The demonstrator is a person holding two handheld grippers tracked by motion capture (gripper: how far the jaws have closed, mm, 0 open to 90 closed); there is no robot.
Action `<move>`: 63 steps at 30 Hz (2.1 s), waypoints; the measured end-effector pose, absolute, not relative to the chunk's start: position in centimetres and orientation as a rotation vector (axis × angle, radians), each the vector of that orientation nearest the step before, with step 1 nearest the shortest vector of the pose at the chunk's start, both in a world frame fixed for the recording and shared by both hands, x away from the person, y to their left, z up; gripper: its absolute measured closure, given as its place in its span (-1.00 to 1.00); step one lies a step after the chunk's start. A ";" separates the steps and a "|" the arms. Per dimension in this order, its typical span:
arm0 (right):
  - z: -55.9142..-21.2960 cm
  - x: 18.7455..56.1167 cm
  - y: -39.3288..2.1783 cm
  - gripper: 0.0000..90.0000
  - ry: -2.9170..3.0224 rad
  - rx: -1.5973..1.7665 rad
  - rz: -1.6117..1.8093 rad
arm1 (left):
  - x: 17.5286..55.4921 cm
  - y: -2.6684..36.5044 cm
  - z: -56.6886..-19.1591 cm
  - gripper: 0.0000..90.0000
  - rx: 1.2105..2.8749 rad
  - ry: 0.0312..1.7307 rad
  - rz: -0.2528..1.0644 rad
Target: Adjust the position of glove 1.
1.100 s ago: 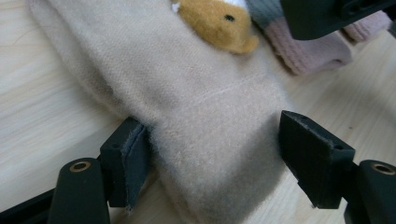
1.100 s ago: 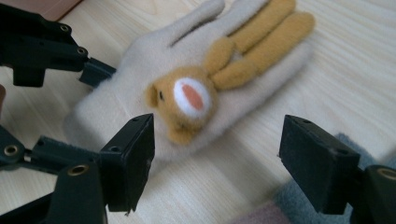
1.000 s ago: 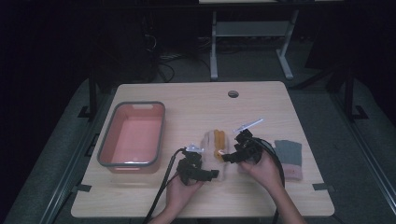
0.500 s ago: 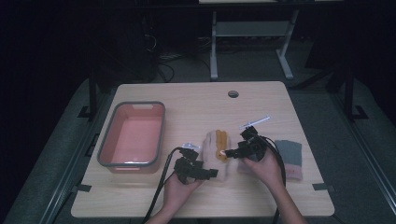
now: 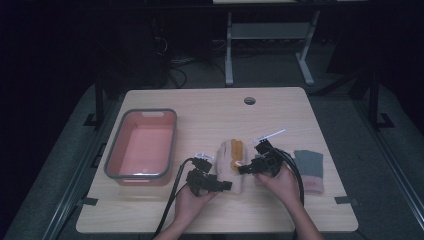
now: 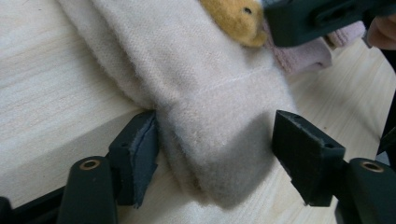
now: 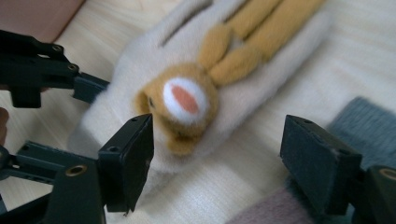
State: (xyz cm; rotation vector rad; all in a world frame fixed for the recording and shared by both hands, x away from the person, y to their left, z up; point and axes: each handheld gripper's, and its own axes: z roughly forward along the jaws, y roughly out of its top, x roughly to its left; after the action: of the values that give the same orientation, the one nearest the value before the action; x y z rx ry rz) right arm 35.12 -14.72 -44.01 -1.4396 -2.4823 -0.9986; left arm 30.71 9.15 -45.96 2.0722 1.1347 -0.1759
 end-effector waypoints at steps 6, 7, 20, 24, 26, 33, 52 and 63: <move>-44.9 35.1 -14.2 -0.35 -2.437 -1.461 -0.990 | 31.0 9.3 -46.0 -0.09 2.086 1.119 -0.177; -45.1 35.1 -14.1 -0.35 -2.424 -1.465 -0.993 | 31.1 9.3 -46.0 -0.08 2.087 1.120 -0.181; -45.9 35.1 -13.1 0.06 -2.331 -1.498 -1.032 | 31.6 9.5 -46.1 0.12 2.081 1.122 -0.221; -46.2 35.1 -12.9 0.26 -2.327 -1.479 -1.048 | 31.7 9.5 -46.2 0.14 2.074 1.120 -0.230; -46.2 35.0 -12.7 0.33 -2.332 -1.476 -1.053 | 31.8 9.5 -46.3 0.14 2.069 1.118 -0.231; -46.5 35.2 -12.6 0.49 -2.303 -1.460 -1.065 | 32.0 9.6 -46.3 0.20 2.065 1.116 -0.245; -46.1 35.1 -13.0 0.75 -2.314 -1.427 -1.105 | 32.6 10.1 -46.5 0.44 2.025 1.119 -0.307; -46.4 35.8 -13.4 0.30 -2.217 -1.539 -1.064 | 32.9 10.2 -46.6 0.45 2.030 1.130 -0.328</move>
State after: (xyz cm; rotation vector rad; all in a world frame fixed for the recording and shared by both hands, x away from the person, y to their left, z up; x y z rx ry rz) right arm 35.75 -13.39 -46.45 -1.5388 -2.2165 -1.0641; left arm 32.93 10.24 -46.63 2.0304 1.1297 -0.3279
